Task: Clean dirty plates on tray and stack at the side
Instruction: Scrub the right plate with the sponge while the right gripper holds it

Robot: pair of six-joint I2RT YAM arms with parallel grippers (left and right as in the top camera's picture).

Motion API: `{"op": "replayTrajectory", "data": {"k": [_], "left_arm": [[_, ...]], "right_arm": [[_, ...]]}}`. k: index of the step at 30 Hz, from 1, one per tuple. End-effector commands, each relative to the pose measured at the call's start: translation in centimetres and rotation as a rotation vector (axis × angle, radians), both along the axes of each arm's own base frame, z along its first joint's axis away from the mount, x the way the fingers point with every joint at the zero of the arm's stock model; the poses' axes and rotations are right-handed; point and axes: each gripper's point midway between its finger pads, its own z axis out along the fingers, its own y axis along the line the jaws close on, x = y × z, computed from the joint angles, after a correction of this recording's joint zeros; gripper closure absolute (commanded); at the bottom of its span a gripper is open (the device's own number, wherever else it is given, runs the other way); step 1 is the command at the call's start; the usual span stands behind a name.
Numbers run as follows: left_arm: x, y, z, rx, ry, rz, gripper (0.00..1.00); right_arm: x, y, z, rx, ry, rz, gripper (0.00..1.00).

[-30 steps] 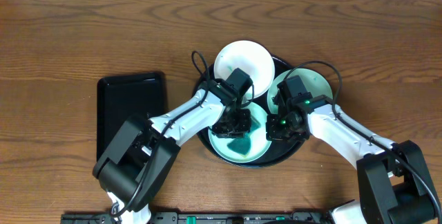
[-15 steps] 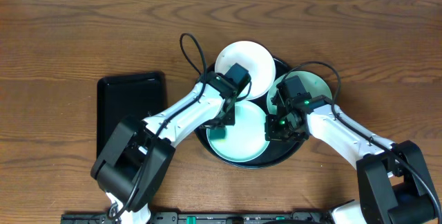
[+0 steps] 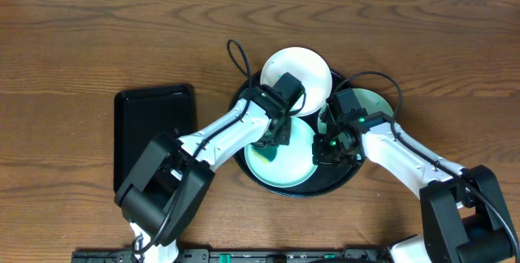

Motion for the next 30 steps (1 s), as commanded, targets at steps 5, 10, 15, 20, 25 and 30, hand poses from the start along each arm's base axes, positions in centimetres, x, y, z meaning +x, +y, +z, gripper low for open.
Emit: {"op": "replayTrajectory", "data": {"k": [5,10,15,20,25,30], "left_arm": [[-4.6,-7.1,0.6,-0.262,0.122,-0.300,0.93],[-6.5,-7.7,0.8,-0.294,0.177,-0.367,0.93],[-8.3,-6.8,0.9,-0.286,0.248,-0.416,0.93],[-10.0,-4.9,0.7,-0.232,0.318,-0.481,0.93],[-8.6,-3.3,1.0,-0.176,0.287,-0.421,0.93],[-4.4,-0.6,2.9,-0.064,0.133,-0.270,0.93]], "right_arm": [[-0.2,-1.1,-0.6,-0.059,-0.007,0.021,0.99],[-0.2,-1.1,-0.6,-0.059,-0.007,0.021,0.99],[-0.2,-1.1,-0.6,-0.059,-0.007,0.021,0.99],[-0.3,-1.1,-0.6,-0.059,-0.006,0.021,0.99],[-0.2,-1.1,-0.6,-0.059,-0.007,0.021,0.99],[-0.2,-1.1,-0.6,-0.059,-0.007,0.021,0.99]]}}
